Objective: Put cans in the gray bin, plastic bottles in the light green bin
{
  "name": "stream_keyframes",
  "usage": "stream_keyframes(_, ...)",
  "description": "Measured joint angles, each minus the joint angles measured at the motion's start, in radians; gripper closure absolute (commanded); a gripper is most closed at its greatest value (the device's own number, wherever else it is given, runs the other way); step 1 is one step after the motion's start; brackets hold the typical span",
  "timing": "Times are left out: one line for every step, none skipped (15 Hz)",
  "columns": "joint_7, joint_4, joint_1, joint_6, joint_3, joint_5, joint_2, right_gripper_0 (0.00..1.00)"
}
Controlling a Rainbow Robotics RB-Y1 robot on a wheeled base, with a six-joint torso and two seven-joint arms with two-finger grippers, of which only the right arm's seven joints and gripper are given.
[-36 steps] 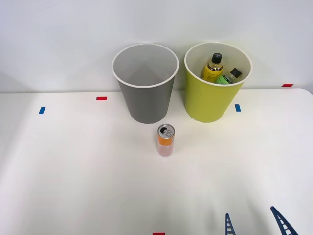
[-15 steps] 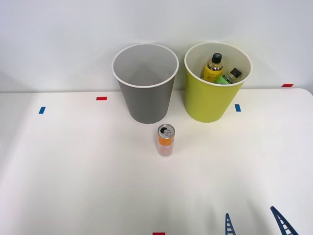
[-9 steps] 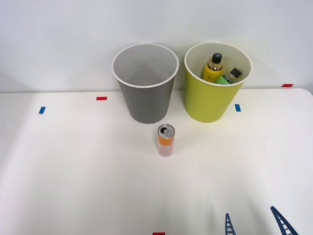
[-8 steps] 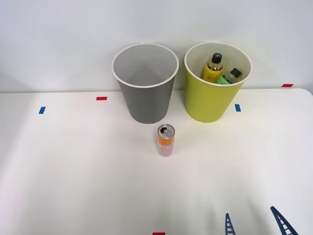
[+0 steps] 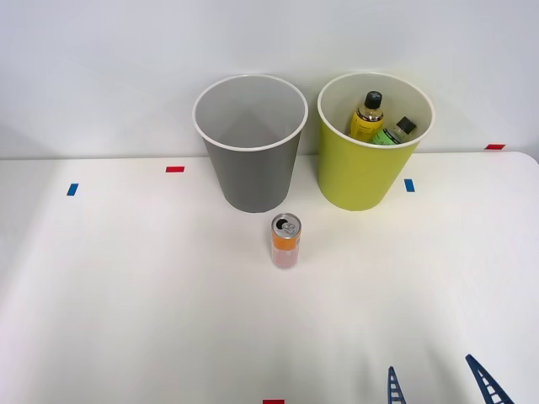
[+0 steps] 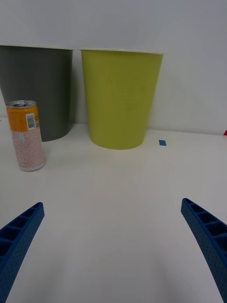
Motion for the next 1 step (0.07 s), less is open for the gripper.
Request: stream_keyframes(0.0,0.0,0.0,0.0,0.0,0.0,0.0,0.0)
